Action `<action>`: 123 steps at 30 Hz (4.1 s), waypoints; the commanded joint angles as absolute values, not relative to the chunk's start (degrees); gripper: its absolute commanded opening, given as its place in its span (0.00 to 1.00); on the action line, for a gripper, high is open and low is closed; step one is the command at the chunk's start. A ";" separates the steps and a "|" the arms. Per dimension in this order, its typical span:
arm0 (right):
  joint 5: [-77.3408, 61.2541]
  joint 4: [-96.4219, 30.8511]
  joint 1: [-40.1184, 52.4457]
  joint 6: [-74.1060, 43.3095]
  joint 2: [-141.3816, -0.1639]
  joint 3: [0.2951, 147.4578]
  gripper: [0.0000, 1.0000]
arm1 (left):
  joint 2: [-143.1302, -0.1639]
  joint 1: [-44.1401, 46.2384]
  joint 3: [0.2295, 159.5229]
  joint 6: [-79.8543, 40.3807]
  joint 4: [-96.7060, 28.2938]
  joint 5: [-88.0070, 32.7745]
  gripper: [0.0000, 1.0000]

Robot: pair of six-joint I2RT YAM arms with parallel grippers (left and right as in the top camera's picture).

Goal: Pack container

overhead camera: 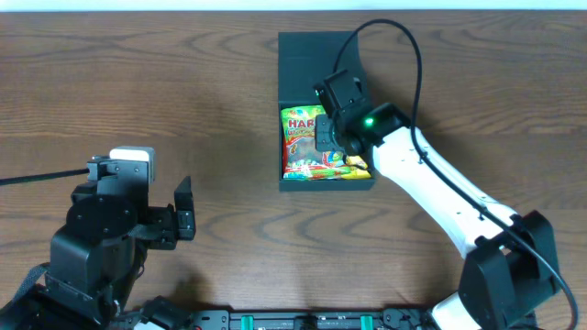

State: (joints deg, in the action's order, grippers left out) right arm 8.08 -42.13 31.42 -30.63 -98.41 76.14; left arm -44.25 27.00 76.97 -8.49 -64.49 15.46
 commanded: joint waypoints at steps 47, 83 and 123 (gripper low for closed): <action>7.18 -39.57 36.82 -35.46 -89.82 60.36 0.01 | -44.23 26.63 77.73 -7.49 -64.55 16.49 0.95; 12.88 -37.76 38.65 -32.95 -87.66 59.94 0.02 | -44.23 26.63 77.73 -7.49 -64.55 16.49 0.95; 24.05 -39.79 26.87 -27.09 -80.36 63.61 0.02 | -44.23 26.63 77.73 -7.49 -64.55 16.49 0.95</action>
